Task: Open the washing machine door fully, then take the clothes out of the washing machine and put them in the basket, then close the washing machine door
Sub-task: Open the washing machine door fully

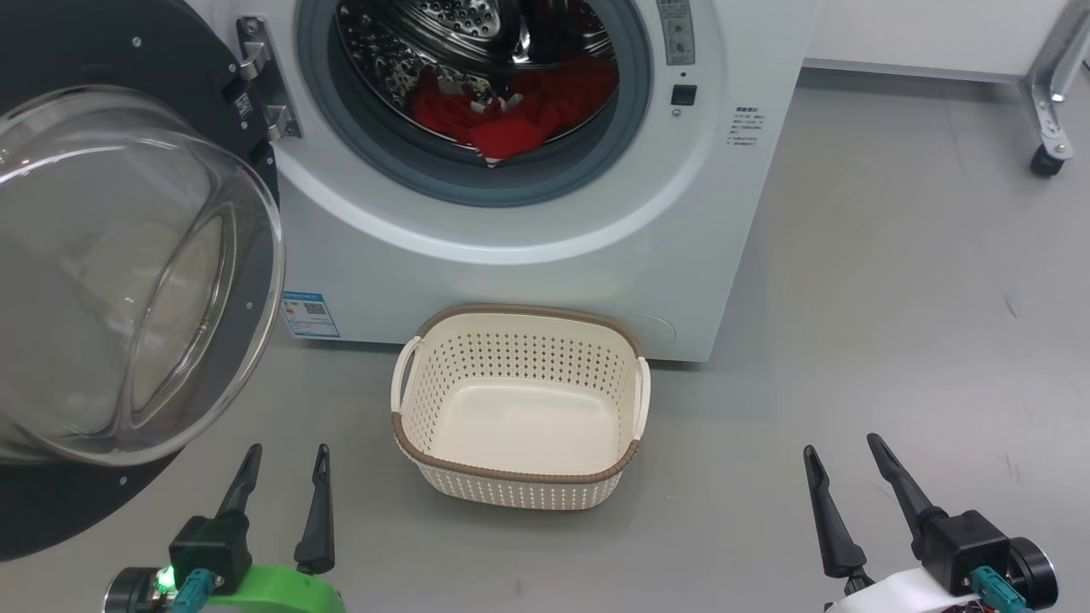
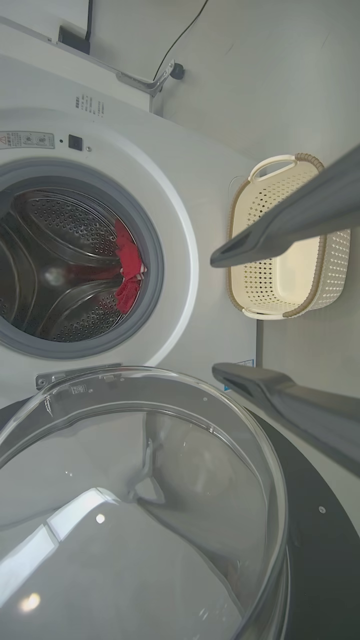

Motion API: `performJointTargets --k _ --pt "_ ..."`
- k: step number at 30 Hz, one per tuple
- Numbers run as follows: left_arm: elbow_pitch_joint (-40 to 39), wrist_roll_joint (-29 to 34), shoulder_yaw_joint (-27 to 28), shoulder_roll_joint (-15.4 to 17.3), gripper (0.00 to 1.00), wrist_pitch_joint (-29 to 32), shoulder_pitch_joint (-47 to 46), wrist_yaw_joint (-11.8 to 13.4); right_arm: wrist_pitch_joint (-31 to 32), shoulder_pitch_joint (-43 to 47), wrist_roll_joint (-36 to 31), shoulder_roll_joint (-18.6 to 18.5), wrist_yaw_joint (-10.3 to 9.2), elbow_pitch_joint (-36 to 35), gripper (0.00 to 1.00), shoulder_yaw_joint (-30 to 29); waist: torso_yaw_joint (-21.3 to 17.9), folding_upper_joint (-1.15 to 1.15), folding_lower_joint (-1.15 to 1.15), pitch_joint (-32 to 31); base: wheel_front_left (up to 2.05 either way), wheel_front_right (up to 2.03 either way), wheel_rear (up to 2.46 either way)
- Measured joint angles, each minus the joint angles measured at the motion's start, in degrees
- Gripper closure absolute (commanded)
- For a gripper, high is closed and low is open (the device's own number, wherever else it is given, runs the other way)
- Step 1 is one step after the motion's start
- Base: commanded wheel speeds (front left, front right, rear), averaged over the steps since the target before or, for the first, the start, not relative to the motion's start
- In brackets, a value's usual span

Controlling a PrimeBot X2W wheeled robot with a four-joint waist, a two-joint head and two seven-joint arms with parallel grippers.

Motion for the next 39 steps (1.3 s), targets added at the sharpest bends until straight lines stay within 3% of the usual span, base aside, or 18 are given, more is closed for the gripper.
performJointTargets --k 19,39 --pt "-1.1 -0.1 -1.9 0.0 0.0 0.8 2.2 0.8 0.0 1.6 0.0 0.4 -0.78 -0.1 0.0 -0.4 -8.3 0.0 0.0 -1.9 0.0 0.0 0.0" --pt "-1.5 -0.5 -3.4 0.0 0.0 2.2 2.3 1.6 0.0 2.5 0.1 0.7 -1.55 -0.9 0.0 -0.8 -8.3 0.0 0.0 -2.5 0.0 0.0 0.0"
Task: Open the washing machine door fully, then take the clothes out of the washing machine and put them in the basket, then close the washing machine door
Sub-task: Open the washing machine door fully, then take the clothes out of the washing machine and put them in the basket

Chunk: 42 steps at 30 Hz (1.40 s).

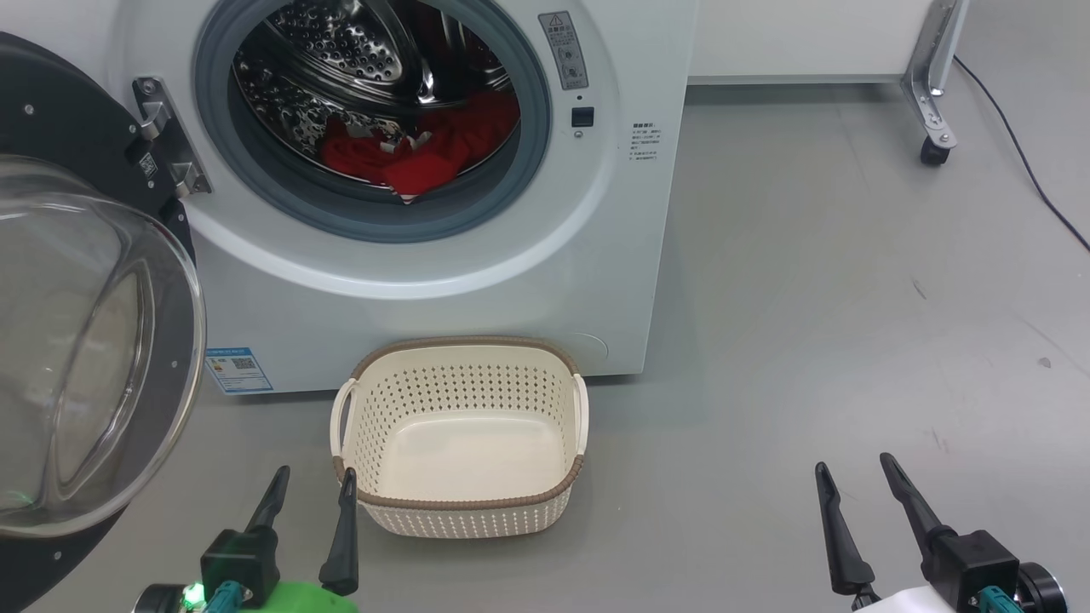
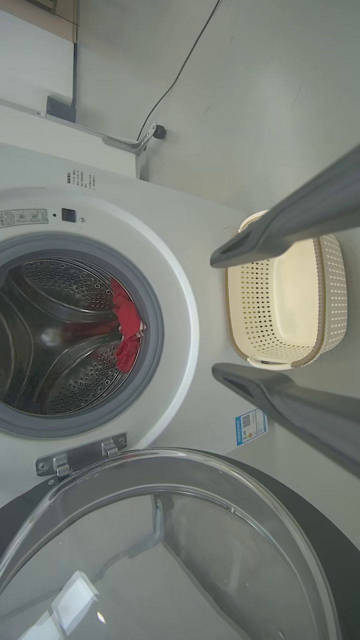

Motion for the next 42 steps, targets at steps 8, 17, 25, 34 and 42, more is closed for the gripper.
performJointTargets --k 8,17,25,34,42 --pt "-0.8 0.0 -0.1 0.0 0.0 0.1 0.1 0.3 0.0 0.0 0.0 0.0 0.0 -0.4 0.0 0.1 0.1 0.0 0.0 -0.1 0.02 -0.02 0.0" --pt "-1.8 0.0 -0.2 0.0 0.0 0.0 0.1 0.9 0.0 0.2 0.0 0.1 0.0 -0.9 0.0 0.0 0.3 0.0 0.0 0.0 0.33 -0.33 0.0" --pt "-1.9 0.0 -0.3 0.0 0.0 0.0 0.3 1.0 0.0 0.7 0.0 0.2 0.0 -0.9 0.0 0.0 0.4 0.0 0.0 0.2 0.69 -0.69 0.0" --pt "-2.3 0.2 -0.5 0.0 0.0 0.0 0.3 1.5 0.0 0.7 0.0 0.2 0.01 -0.9 0.0 0.0 0.8 0.0 0.0 0.4 0.96 -0.96 0.0" --pt "-2.5 0.2 -0.5 0.0 0.0 0.1 0.3 1.5 0.0 0.7 0.0 0.2 0.02 -0.9 0.0 0.0 1.2 0.0 0.0 0.5 0.76 -0.76 0.0"
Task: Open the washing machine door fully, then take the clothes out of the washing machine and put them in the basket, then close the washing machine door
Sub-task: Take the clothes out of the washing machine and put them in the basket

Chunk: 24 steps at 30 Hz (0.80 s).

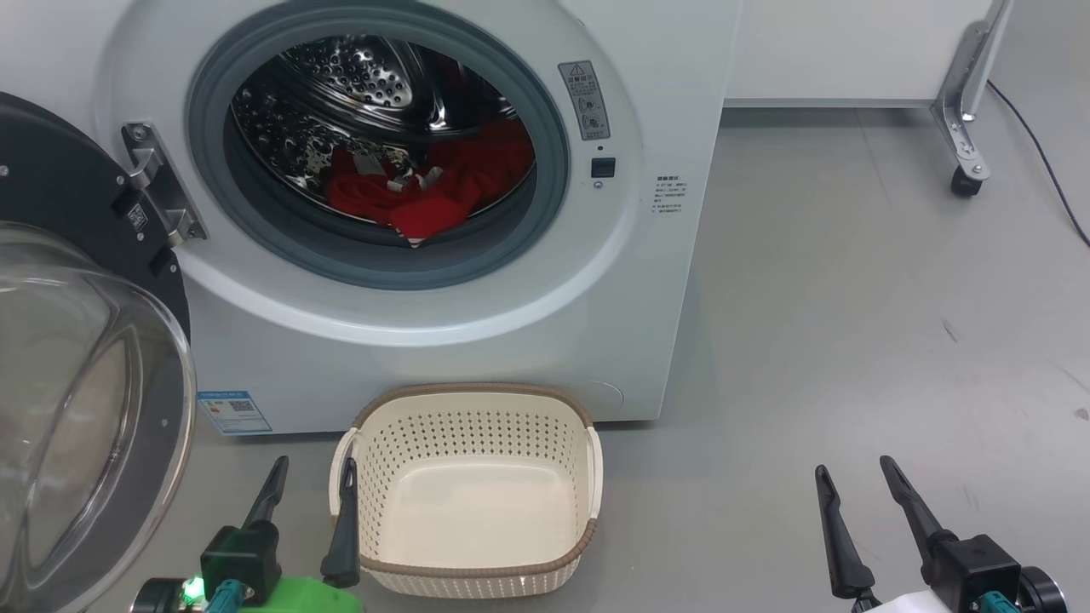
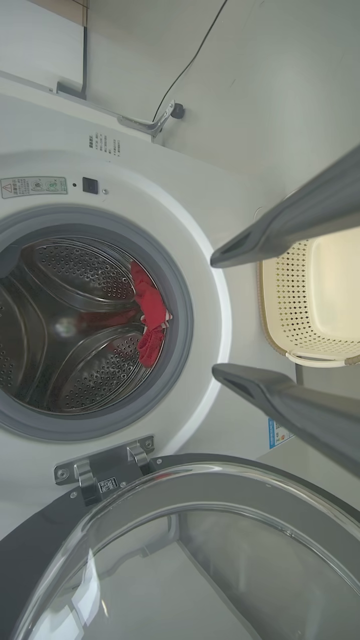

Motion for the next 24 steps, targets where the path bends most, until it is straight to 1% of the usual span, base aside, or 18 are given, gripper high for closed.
performJointTargets --k 10,14,24 --pt "-0.1 0.0 0.0 0.0 0.0 0.0 0.0 0.0 0.0 0.0 0.0 0.0 0.0 0.1 0.0 -0.1 0.1 0.0 0.0 0.0 0.39 -0.39 0.0" --pt "-0.2 0.0 -0.1 0.0 0.0 0.0 0.0 0.5 0.0 0.0 0.0 0.0 0.0 0.1 0.0 -0.1 0.1 0.0 0.0 -0.1 0.1 -0.1 0.0" --pt "-0.3 0.0 -0.4 0.0 0.0 0.0 0.0 0.5 0.0 0.0 0.0 0.0 0.01 0.1 0.0 -0.3 0.2 0.0 0.0 -0.1 0.0 0.0 0.0"
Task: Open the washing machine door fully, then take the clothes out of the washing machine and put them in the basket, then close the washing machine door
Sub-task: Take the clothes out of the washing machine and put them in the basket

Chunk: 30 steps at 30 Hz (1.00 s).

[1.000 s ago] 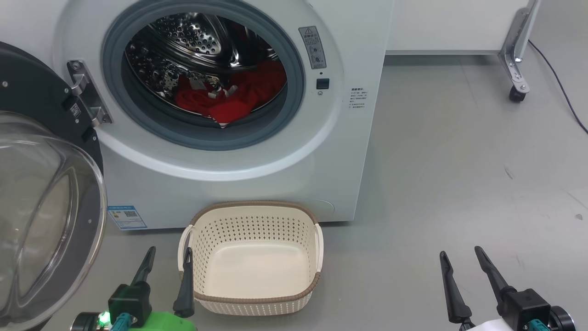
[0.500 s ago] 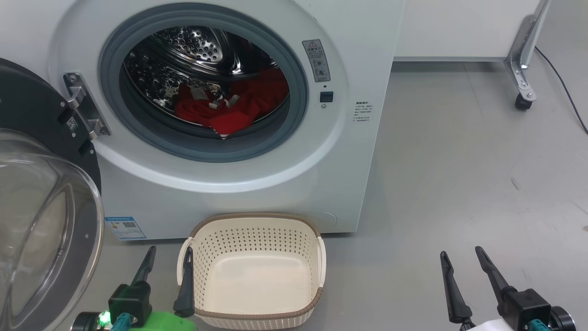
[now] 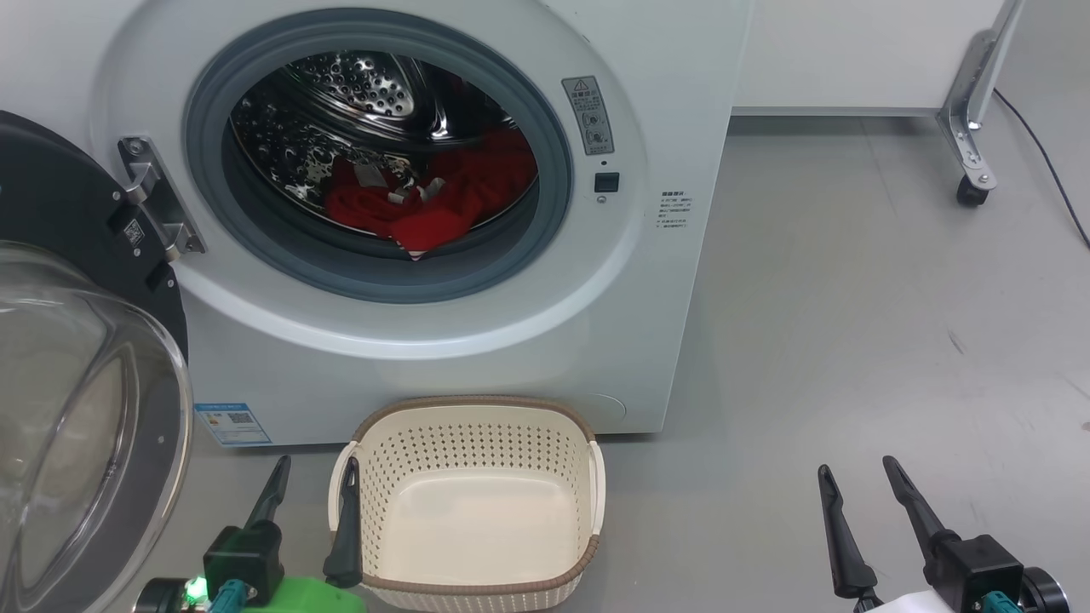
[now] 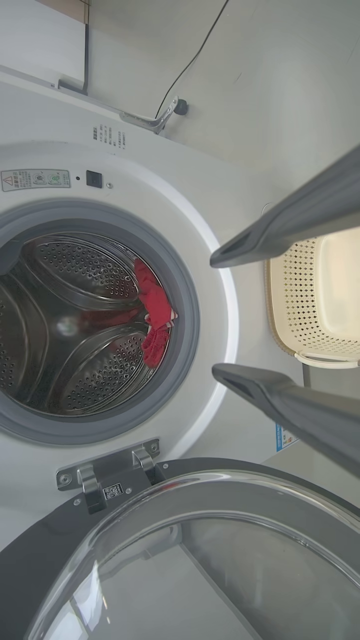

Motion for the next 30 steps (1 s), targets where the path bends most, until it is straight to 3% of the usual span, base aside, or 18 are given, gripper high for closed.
performJointTargets --k 13,30 --pt "1.0 -1.2 -2.2 0.0 0.0 2.0 -1.3 -1.9 0.0 -0.3 -0.1 0.0 0.56 -1.1 0.0 0.3 -0.1 0.0 0.0 2.6 0.0 0.0 0.0" --pt "9.0 -5.9 -2.9 -0.3 0.0 10.2 -18.0 -5.3 0.0 -6.2 -0.3 -0.3 1.41 -4.6 0.0 1.8 -3.7 0.0 0.0 12.9 0.0 0.0 0.0"
